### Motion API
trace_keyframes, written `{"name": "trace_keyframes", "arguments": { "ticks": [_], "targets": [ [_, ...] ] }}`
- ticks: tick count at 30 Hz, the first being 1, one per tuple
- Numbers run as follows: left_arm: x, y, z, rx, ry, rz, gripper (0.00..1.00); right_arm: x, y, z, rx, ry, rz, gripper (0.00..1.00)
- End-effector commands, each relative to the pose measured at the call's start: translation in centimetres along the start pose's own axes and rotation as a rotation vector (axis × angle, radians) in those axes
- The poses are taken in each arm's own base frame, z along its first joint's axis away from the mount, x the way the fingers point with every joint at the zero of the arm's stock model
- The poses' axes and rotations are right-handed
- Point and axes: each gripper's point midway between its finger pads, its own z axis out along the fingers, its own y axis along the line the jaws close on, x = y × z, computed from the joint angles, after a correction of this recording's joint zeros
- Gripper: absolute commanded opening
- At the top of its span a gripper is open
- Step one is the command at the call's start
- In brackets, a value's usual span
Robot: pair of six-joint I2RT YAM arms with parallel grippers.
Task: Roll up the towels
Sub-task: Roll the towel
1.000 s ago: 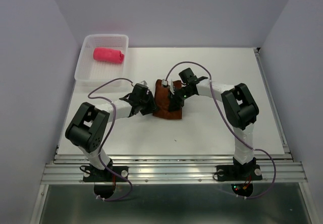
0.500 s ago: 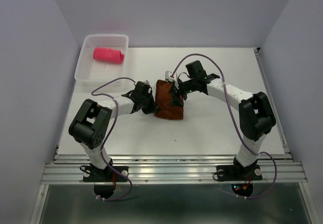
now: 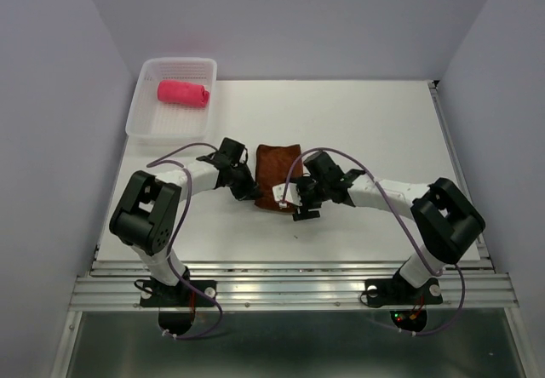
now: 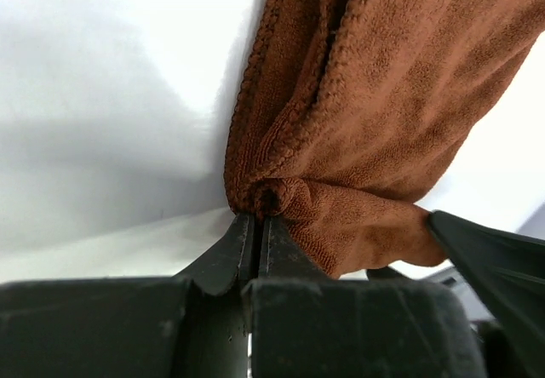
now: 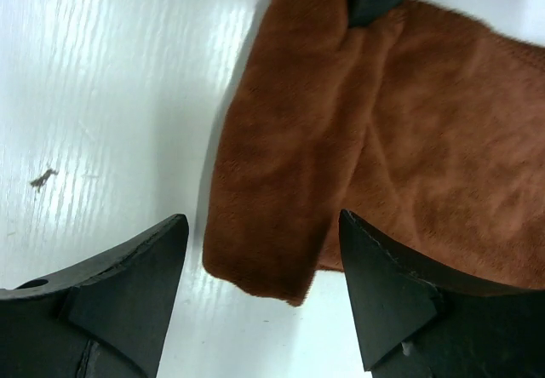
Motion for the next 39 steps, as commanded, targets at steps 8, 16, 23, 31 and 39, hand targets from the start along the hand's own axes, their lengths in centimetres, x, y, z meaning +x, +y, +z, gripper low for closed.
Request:
{"name": "trace_keyframes", "arguments": {
  "ticks": [8, 16, 23, 31, 39],
  "targets": [
    [2.2, 0.9, -1.5, 0.014, 0.142, -0.146, 0.0, -1.8, -1.7, -0.9, 0.229, -0.006, -0.254, 0.75],
    [1.7, 1.2, -2.0, 0.003, 0.132, -0.217, 0.0, -3.6, -0.9, -0.5, 0.23, -0.025, -0.336, 0.76],
    [1.4, 1.5, -2.3, 0.001, 0.121, -0.263, 0.0, -3.8, 2.6, 0.4, 0.113, -0.05, -0.321, 0.76],
    [1.9, 1.4, -2.4, 0.029, 0.137, -0.301, 0.0, -2.5, 3.2, 1.9, 0.098, -0.038, -0.289, 0.73],
    [2.8, 1.4, -2.5, 0.054, 0.177, -0.311, 0.0, -1.6, 3.2, 3.5, 0.108, -0.042, -0.23, 0.47]
  ]
}}
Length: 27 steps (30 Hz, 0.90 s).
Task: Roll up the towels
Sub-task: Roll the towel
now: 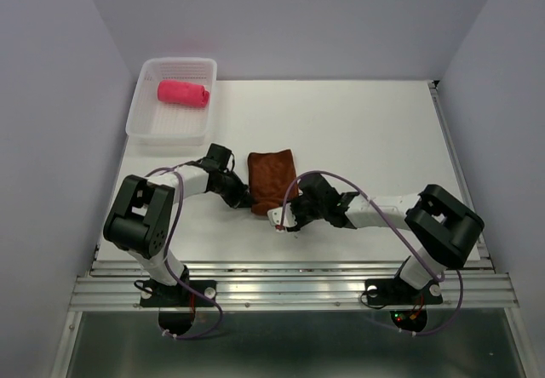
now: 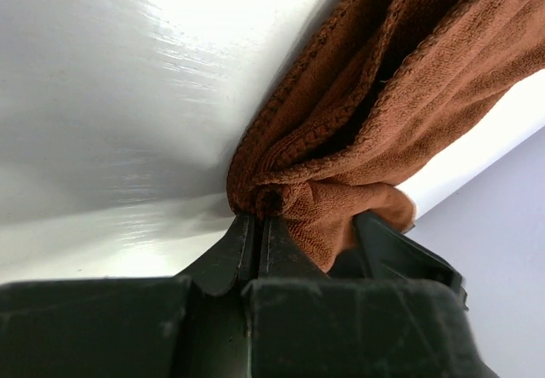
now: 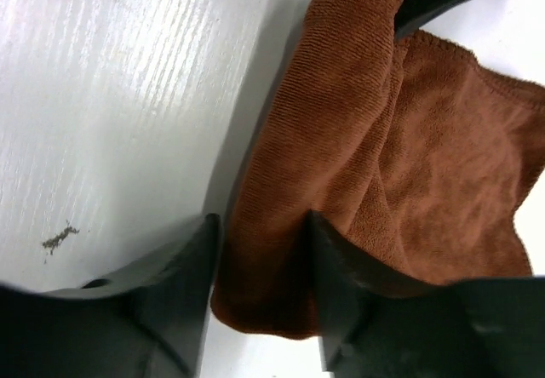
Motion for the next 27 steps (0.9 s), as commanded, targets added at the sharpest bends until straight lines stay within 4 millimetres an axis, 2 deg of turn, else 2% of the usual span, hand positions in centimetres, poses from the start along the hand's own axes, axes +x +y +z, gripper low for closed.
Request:
{"name": "trace_keyframes", "arguments": {
  "ticks": [1, 3, 5, 6, 7, 8, 10, 11, 12, 13, 15, 16, 18, 21, 22, 27],
  "targets": [
    [1.0, -0.5, -0.7, 0.046, 0.037, 0.004, 0.0, -0.5, -0.6, 0.8, 0.044, -0.037, 0.044, 0.38],
    [1.1, -0.5, -0.7, 0.053, 0.046, 0.005, 0.0, -0.9, -1.1, 0.6, 0.059, -0.041, 0.093, 0.21],
    [1.0, -0.6, -0.7, 0.062, 0.044, 0.02, 0.0, -1.5, -2.1, 0.2, 0.079, -0.046, 0.12, 0.12],
    [1.0, -0.7, -0.8, 0.063, 0.038, 0.029, 0.0, -1.8, -2.4, 0.0, 0.084, -0.046, 0.157, 0.04],
    [0.9, -0.8, -1.0, 0.066, 0.03, 0.037, 0.0, -1.6, -1.7, -0.2, 0.049, -0.027, 0.178, 0.01],
    [0.8, -0.8, -1.1, 0.063, 0.019, 0.049, 0.02, -2.4, -2.8, -0.4, 0.053, -0.035, 0.187, 0.01],
    [0.2, -0.8, -1.3, 0.051, -0.022, 0.061, 0.14, -2.8, -2.3, -0.5, -0.003, -0.03, 0.238, 0.01],
    [0.0, -0.9, -1.7, 0.055, -0.041, 0.069, 0.31, -2.7, -1.3, -0.7, -0.06, -0.006, 0.27, 0.01],
    [-0.5, -1.0, -1.9, 0.048, -0.073, 0.078, 0.39, -3.4, -2.3, -0.8, -0.069, -0.027, 0.298, 0.01],
    [-0.7, -1.3, -2.4, 0.054, -0.091, 0.09, 0.51, -3.4, -1.1, -1.2, -0.129, -0.01, 0.323, 0.01],
    [-1.4, -1.6, -3.0, 0.052, -0.138, 0.099, 0.59, -4.1, -2.0, -1.6, -0.146, -0.031, 0.356, 0.01],
    [-1.5, -1.8, -3.2, 0.05, -0.154, 0.104, 0.64, -3.7, -1.2, -1.7, -0.195, -0.018, 0.39, 0.01],
    [-2.1, -2.2, -4.1, 0.052, -0.199, 0.119, 0.69, -4.1, -1.1, -1.7, -0.232, -0.033, 0.434, 0.01],
    [-2.7, -2.5, -5.0, 0.044, -0.247, 0.137, 0.75, -3.3, -1.5, -1.8, -0.28, -0.038, 0.519, 0.01],
    [-2.9, -2.6, -5.4, 0.04, -0.267, 0.145, 0.8, -3.3, -1.8, -2.0, -0.312, -0.066, 0.575, 0.01],
    [-4.0, -2.4, -6.7, 0.013, -0.353, 0.168, 0.85, -4.3, -2.3, -2.5, -0.433, -0.173, 0.729, 0.01]
  ]
}}
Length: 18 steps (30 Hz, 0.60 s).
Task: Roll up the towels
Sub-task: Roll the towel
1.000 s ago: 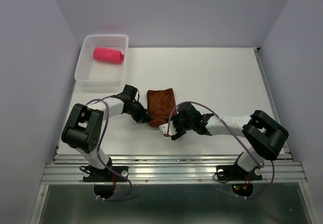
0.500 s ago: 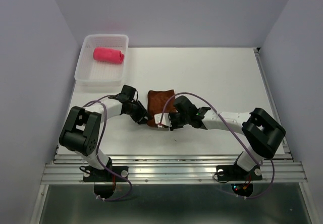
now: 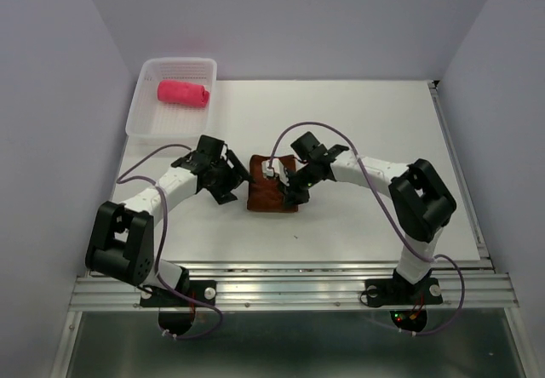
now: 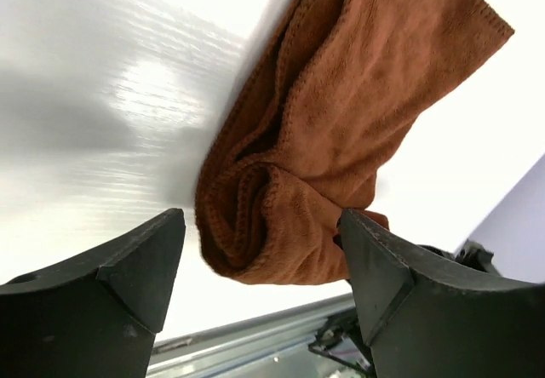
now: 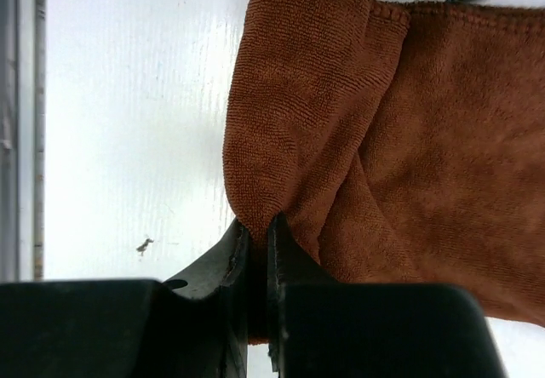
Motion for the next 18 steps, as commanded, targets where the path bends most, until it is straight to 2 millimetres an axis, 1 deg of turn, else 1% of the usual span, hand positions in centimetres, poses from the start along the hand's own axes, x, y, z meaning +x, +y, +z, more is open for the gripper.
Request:
{"name": "trace_keyframes", "arguments": {
  "ticks": [1, 3, 4, 5, 6, 7, 8, 9, 10, 11, 12, 13, 14, 15, 16, 17, 18],
  "targets": [
    [-2.2, -0.2, -2.0, -0.023, -0.136, 0.056, 0.85, -1.8, 1.9, -1.0, -0.197, -0.114, 0.183, 0.01],
    [-2.6, -0.6, -2.7, 0.0, -0.173, 0.068, 0.85, -2.1, 1.3, -1.1, -0.208, -0.136, 0.235, 0.01],
    [-2.8, -1.1, -3.1, 0.036, -0.203, 0.094, 0.88, -1.9, 1.3, -0.8, -0.233, -0.145, 0.285, 0.01],
    [-2.8, -1.3, -3.2, 0.057, -0.21, 0.1, 0.91, -1.7, 0.9, -0.8, -0.236, -0.15, 0.319, 0.01],
    [-2.5, -1.8, -3.2, 0.097, -0.199, 0.119, 0.91, -2.1, 0.6, -0.8, -0.243, -0.159, 0.333, 0.01],
    [-2.1, -1.4, -3.0, 0.106, -0.196, 0.146, 0.91, -2.0, 0.2, -0.8, -0.247, -0.164, 0.376, 0.01],
    [-2.1, -2.1, -3.1, 0.14, -0.212, 0.164, 0.92, -1.5, -0.2, -0.5, -0.259, -0.168, 0.412, 0.01],
    [-1.7, -1.9, -2.9, 0.147, -0.211, 0.193, 0.91, -1.9, -0.5, -0.4, -0.263, -0.173, 0.43, 0.01],
    [-1.6, -1.9, -2.8, 0.148, -0.223, 0.211, 0.92, -1.7, -0.9, -0.4, -0.262, -0.177, 0.456, 0.01],
    [-1.6, -2.6, -3.2, 0.188, -0.245, 0.237, 0.92, -1.3, -1.5, -0.2, -0.26, -0.179, 0.483, 0.01],
    [-0.9, -3.1, -3.1, 0.221, -0.24, 0.275, 0.92, -1.4, -1.6, -0.1, -0.266, -0.181, 0.492, 0.01],
    [-0.3, -2.5, -2.7, 0.222, -0.231, 0.283, 0.93, -1.5, -2.3, -0.3, -0.26, -0.188, 0.522, 0.01],
    [-0.3, -3.0, -2.8, 0.252, -0.239, 0.296, 0.94, -1.3, -2.9, -0.1, -0.255, -0.195, 0.539, 0.01],
    [0.1, -2.6, -2.5, 0.248, -0.219, 0.299, 0.94, -1.2, -3.0, 0.1, -0.258, -0.196, 0.546, 0.01],
    [0.2, -2.3, -2.2, 0.243, -0.216, 0.295, 0.94, -1.2, -3.1, 0.2, -0.258, -0.196, 0.563, 0.01],
    [0.2, -2.4, -1.9, 0.25, -0.217, 0.304, 0.91, -1.1, -3.5, 0.1, -0.259, -0.206, 0.571, 0.01],
    [0.1, -2.1, -1.6, 0.232, -0.225, 0.304, 0.91, -0.9, -3.4, 0.3, -0.269, -0.205, 0.592, 0.01]
  ]
}}
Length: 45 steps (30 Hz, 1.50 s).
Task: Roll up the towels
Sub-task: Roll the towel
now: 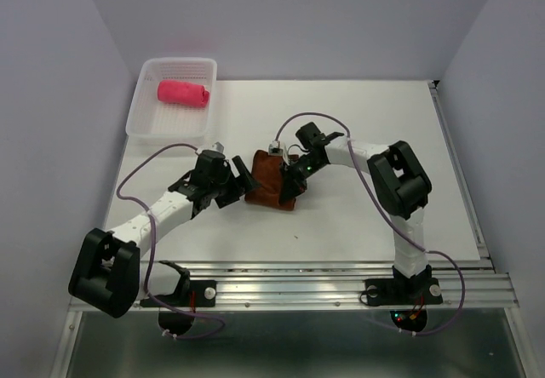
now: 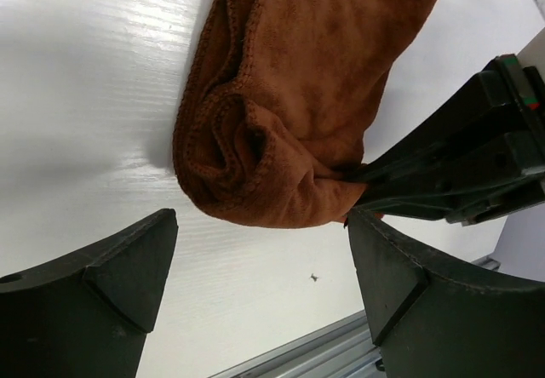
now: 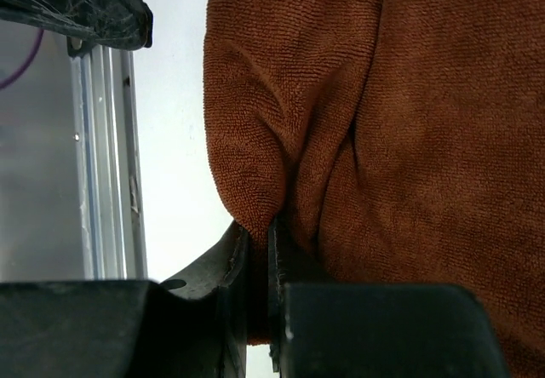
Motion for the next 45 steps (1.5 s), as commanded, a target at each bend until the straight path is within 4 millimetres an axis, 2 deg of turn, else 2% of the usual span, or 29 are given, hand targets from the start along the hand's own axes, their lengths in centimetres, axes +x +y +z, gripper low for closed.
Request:
{"name": "trace_keyframes", "arguments": {
  "ticks": [1, 6, 13, 17, 24, 27, 29, 34, 36, 37, 38, 39, 42, 43, 45],
  "targets": [
    [-1.0, -0.7, 0.4, 0.049, -0.06, 0.057, 0.91, -1.7, -0.3, -0.3, -0.026, -0.053, 0.054, 0.01],
    [-0.5, 0.4, 1.5, 0.016, -0.047, 0.052, 0.86, -1.9, -1.6, -0.6, -0.01, -0.075, 0.099, 0.01],
    [-1.0, 0.4, 3.1, -0.007, -0.038, 0.066, 0.86, -1.6, -3.6, -1.0, 0.012, -0.084, 0.139, 0.01],
    [-1.0, 1.4, 4.3, -0.066, -0.016, 0.061, 0.86, -1.4, -3.9, -0.9, -0.012, -0.092, 0.151, 0.01],
    [-1.8, 1.0, 6.2, -0.08, -0.008, 0.058, 0.84, -0.6, -4.2, -0.5, -0.019, -0.081, 0.138, 0.01],
    [-2.1, 0.9, 6.9, -0.095, -0.005, 0.047, 0.74, -0.2, -4.2, -0.5, -0.025, -0.074, 0.121, 0.01],
    [-2.3, 1.1, 7.5, -0.112, -0.004, 0.039, 0.6, -0.1, -4.1, -0.6, -0.02, -0.067, 0.088, 0.01],
    [-2.8, 1.0, 8.5, -0.134, 0.0, 0.033, 0.42, -0.4, -4.5, -1.2, 0.034, -0.052, 0.019, 0.09],
    [-2.6, 1.2, 8.9, -0.143, 0.007, 0.027, 0.24, -0.8, -4.3, -1.7, 0.046, -0.053, -0.007, 0.13],
    [-2.6, 1.1, 8.9, -0.142, 0.01, 0.029, 0.15, -1.0, -4.2, -1.8, 0.051, -0.051, -0.025, 0.2],
    [-2.5, 1.2, 8.8, -0.152, 0.017, 0.02, 0.0, -1.4, -4.2, -2.2, 0.063, -0.048, -0.054, 0.23],
    [-2.6, 1.1, 8.8, -0.155, 0.016, 0.023, 0.0, -2.0, -3.9, -2.6, 0.075, -0.052, -0.084, 0.31],
    [-2.5, 1.2, 8.0, -0.172, 0.024, 0.014, 0.0, -3.2, -3.6, -3.8, 0.117, -0.047, -0.179, 0.43],
    [-2.4, 1.2, 7.7, -0.18, 0.028, 0.008, 0.0, -4.1, -3.1, -4.6, 0.139, -0.052, -0.238, 0.54],
    [-2.3, 0.9, 6.9, -0.185, 0.041, 0.013, 0.0, -4.9, -2.7, -5.6, 0.17, -0.049, -0.346, 0.63]
  ]
}}
